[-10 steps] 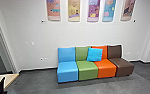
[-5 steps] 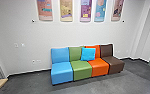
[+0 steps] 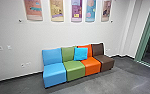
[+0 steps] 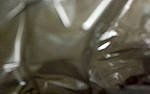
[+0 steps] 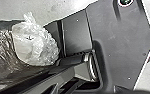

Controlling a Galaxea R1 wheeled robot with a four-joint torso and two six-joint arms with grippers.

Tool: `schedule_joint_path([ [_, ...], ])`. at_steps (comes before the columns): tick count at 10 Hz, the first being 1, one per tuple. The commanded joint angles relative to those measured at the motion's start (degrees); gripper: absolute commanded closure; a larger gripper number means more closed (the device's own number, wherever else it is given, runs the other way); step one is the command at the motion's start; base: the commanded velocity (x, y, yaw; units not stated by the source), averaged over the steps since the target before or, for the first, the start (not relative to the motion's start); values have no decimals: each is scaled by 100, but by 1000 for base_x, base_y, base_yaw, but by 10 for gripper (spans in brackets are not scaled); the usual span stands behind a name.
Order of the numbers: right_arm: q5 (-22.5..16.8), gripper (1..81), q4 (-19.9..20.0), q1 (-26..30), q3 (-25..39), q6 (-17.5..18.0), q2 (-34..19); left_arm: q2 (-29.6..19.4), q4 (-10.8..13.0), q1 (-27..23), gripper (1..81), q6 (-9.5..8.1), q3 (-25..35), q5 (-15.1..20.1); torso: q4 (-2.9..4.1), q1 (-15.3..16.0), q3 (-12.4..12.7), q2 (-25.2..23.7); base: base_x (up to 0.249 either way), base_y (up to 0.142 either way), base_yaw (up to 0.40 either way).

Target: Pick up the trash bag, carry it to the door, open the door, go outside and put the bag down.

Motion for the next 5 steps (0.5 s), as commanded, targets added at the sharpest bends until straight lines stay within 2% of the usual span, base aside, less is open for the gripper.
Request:
schedule_joint_path([
  [1, -401, 10, -25, 329, 2, -23, 14, 19, 27, -354, 811, 51, 5, 380, 0, 0, 0, 0, 0, 0, -247],
  [5, -393, 10, -25, 311, -95, -23, 58, 27, 45, -364, 811, 51, -4, 371, 0, 0, 0, 0, 0, 0, -254],
])
